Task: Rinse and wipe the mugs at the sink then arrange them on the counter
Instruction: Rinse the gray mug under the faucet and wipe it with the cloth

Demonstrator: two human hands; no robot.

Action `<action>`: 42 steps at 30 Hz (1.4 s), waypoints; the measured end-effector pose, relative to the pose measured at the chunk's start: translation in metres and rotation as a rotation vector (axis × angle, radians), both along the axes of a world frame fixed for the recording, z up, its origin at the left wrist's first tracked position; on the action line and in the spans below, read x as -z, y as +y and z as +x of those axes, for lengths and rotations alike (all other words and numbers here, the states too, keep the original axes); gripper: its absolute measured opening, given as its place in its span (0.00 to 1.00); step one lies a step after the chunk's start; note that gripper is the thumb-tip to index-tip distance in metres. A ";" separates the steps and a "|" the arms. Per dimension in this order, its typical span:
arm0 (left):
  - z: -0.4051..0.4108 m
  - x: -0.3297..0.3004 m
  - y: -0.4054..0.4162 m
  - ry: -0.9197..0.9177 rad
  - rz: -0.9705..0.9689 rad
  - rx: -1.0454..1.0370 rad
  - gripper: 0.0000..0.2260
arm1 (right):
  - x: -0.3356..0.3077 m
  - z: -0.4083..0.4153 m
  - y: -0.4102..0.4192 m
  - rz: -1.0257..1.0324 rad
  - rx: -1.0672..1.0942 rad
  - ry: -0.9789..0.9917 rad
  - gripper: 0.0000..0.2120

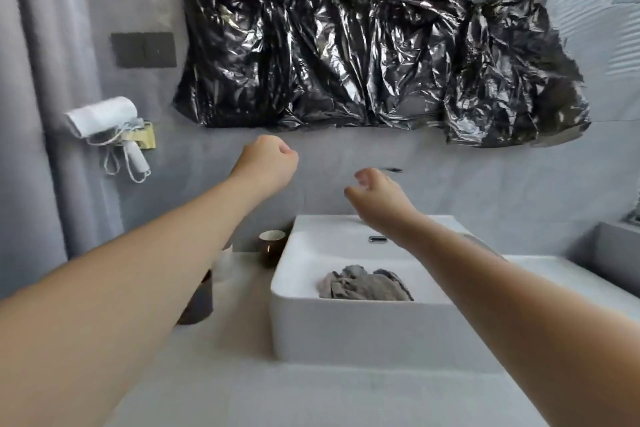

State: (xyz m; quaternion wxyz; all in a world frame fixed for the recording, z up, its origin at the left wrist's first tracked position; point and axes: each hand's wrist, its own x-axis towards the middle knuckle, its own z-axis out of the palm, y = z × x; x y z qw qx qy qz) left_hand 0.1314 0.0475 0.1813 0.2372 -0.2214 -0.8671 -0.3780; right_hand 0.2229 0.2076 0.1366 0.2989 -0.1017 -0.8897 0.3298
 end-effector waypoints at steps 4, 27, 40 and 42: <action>-0.058 0.032 -0.077 -0.108 0.046 -0.128 0.09 | 0.025 -0.073 -0.071 -0.154 -0.144 -0.067 0.22; -0.167 0.226 -0.186 -0.676 -0.014 -0.124 0.26 | 0.168 -0.241 -0.205 -0.871 -0.299 -0.671 0.21; -0.092 0.079 -0.132 -0.423 0.029 -0.023 0.27 | 0.062 -0.161 -0.132 -1.024 -0.488 -0.391 0.21; -0.077 0.062 -0.102 -0.412 0.043 0.014 0.32 | 0.045 -0.138 -0.103 -1.033 -0.473 -0.317 0.16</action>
